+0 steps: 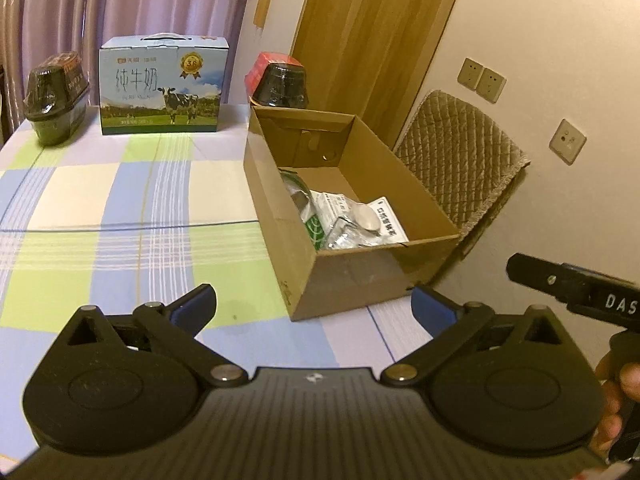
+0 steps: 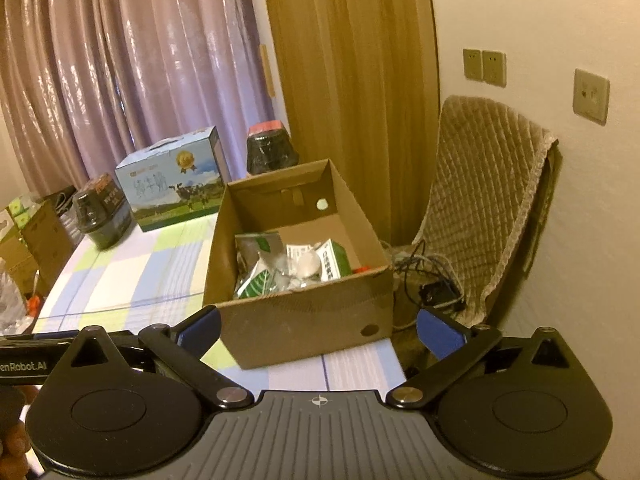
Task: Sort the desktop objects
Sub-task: 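Withdraw both tools away from the cardboard box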
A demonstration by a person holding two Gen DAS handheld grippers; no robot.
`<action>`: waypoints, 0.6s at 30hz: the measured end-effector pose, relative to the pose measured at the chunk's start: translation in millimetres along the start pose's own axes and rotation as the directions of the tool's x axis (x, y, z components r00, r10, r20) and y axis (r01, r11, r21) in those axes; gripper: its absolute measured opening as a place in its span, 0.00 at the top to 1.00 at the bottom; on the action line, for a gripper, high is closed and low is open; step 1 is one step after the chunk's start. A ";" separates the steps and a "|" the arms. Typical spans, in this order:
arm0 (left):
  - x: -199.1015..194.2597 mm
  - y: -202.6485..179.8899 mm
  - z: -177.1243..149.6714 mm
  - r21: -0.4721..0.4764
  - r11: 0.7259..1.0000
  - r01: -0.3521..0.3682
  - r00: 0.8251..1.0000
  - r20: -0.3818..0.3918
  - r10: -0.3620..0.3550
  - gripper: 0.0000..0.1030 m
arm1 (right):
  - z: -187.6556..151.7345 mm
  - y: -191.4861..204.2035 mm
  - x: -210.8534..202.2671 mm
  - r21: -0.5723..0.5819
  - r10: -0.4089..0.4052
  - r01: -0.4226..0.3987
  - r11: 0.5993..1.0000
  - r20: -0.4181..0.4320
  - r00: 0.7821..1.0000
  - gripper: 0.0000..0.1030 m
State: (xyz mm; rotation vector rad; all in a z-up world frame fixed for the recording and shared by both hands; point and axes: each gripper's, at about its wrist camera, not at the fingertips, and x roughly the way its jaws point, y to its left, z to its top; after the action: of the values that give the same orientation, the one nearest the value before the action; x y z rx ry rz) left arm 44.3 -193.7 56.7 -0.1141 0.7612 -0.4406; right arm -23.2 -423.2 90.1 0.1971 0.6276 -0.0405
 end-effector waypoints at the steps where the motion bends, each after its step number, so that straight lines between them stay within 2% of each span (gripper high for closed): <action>1: -1.6 -1.3 -1.0 -0.004 1.000 0.003 1.000 -0.006 -0.003 0.01 | -1.1 0.8 -1.7 -0.001 0.003 -0.003 1.000 -0.005 1.000 0.02; 18: -7.1 -16.3 -8.0 0.003 0.998 -0.058 0.998 -0.020 0.058 0.01 | -11.0 4.2 -9.6 -0.001 0.009 -0.009 1.000 -0.042 0.999 0.02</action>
State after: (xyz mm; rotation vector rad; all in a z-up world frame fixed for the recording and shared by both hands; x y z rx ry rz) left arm 28.7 -204.9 59.7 -0.0846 0.7819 -0.3878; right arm -37.0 -417.2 87.8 0.2002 0.6691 -0.0278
